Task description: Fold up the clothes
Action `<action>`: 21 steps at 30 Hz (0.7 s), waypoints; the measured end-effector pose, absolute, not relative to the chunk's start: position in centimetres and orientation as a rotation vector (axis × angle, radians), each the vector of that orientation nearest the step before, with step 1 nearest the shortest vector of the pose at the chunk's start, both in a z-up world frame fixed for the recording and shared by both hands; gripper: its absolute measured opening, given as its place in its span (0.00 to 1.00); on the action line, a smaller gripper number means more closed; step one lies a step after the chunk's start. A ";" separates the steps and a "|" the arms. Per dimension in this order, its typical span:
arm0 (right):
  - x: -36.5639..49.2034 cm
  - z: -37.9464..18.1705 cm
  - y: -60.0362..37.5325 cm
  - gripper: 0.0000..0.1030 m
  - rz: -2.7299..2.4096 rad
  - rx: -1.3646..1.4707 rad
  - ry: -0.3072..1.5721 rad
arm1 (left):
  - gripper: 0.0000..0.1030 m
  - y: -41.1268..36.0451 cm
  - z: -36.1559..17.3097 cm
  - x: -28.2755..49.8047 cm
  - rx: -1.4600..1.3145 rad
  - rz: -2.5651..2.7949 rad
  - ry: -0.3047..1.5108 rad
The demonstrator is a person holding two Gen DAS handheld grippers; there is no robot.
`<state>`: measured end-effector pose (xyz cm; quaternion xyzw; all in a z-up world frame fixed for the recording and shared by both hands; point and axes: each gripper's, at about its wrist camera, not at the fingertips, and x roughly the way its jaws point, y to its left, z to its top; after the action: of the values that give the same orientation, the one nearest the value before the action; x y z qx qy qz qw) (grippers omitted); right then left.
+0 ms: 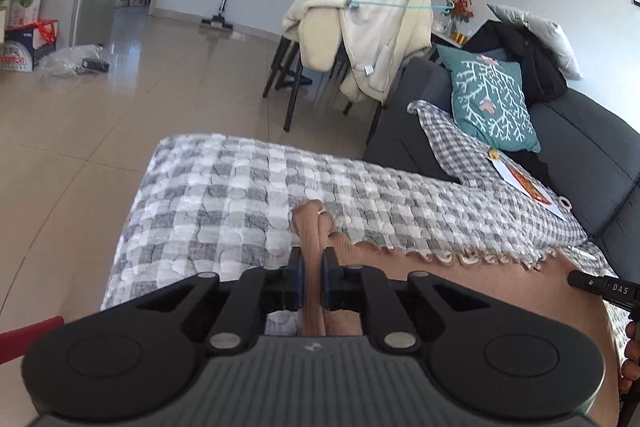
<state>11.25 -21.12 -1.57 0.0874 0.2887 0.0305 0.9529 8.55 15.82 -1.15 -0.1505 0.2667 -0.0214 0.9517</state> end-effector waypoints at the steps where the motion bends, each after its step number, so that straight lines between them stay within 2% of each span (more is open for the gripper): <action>1: 10.8 -0.8 -20.5 0.07 0.052 0.139 0.518 | 0.08 15.6 -0.8 8.4 -0.295 -0.032 0.523; 5: 11.2 -0.1 -18.9 0.07 0.005 0.041 0.460 | 0.08 15.0 -1.0 8.8 -0.249 -0.004 0.537; 9: 13.3 -2.6 -18.0 0.08 -0.014 -0.020 0.591 | 0.13 13.8 -2.4 9.6 -0.148 0.017 0.607; 10: 13.6 -2.9 -17.8 0.12 -0.025 -0.032 0.618 | 0.15 13.6 -2.7 9.7 -0.121 0.024 0.614; 11: 13.9 -3.1 -17.6 0.16 -0.039 -0.044 0.644 | 0.26 13.4 -2.5 9.8 -0.099 0.041 0.628; 12: 13.5 -2.8 -17.6 0.27 -0.053 -0.048 0.629 | 0.34 13.4 -1.9 9.7 -0.096 0.067 0.636; 13: 13.1 -2.4 -17.7 0.40 -0.068 -0.051 0.608 | 0.34 13.6 -1.3 9.3 -0.106 0.087 0.627; 14: 12.7 -2.0 -17.7 0.45 -0.083 -0.055 0.586 | 0.34 13.9 -0.7 8.9 -0.116 0.107 0.618; 16: 11.5 -0.9 -17.3 0.49 -0.087 -0.079 0.551 | 0.36 14.0 0.8 7.8 -0.146 0.132 0.577; 19: 9.6 0.4 -16.0 0.52 -0.068 -0.119 0.499 | 0.47 12.6 2.7 5.8 -0.165 0.069 0.499; 21: 8.3 0.8 -14.3 0.55 -0.019 -0.144 0.484 | 0.47 10.5 2.5 5.0 -0.141 -0.002 0.498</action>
<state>8.30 -14.34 0.80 -0.0714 0.2396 -0.0092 0.9682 4.96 10.49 2.45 -0.0695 0.2462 -0.0010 0.9667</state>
